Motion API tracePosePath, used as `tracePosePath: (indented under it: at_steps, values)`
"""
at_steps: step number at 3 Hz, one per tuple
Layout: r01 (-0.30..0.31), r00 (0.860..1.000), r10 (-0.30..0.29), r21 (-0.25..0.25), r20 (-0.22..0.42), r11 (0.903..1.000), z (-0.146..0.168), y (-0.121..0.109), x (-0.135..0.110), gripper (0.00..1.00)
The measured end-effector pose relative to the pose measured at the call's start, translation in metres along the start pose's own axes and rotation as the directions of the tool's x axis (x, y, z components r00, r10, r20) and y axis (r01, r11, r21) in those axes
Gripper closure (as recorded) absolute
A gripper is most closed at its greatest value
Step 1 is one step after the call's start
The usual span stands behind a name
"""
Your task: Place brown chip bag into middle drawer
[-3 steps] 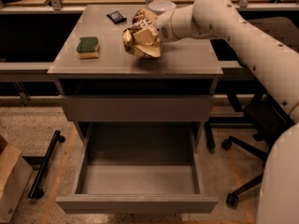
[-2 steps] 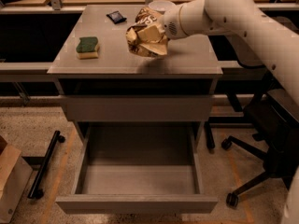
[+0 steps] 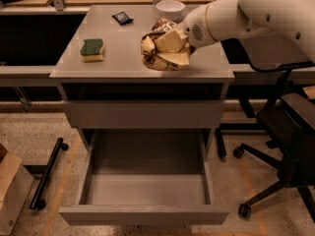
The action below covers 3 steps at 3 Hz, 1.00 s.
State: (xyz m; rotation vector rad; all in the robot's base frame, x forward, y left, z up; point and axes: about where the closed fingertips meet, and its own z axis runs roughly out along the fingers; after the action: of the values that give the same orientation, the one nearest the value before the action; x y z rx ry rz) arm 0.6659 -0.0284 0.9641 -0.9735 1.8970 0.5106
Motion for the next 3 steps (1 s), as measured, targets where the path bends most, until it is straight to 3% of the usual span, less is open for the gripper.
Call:
tracePosePath:
  at_steps: [1,2,3]
  values:
    - [-0.109,0.991,0.108,-0.009,-0.076,0.9941,-0.019,0.036,0.027,1.0]
    - [-0.207,0.967,0.2,-0.032,-0.161,0.9777,-0.021,0.077,0.057,1.0]
    - [-0.322,0.932,0.306,-0.061,-0.193,0.9447,-0.016,0.117,0.095,1.0]
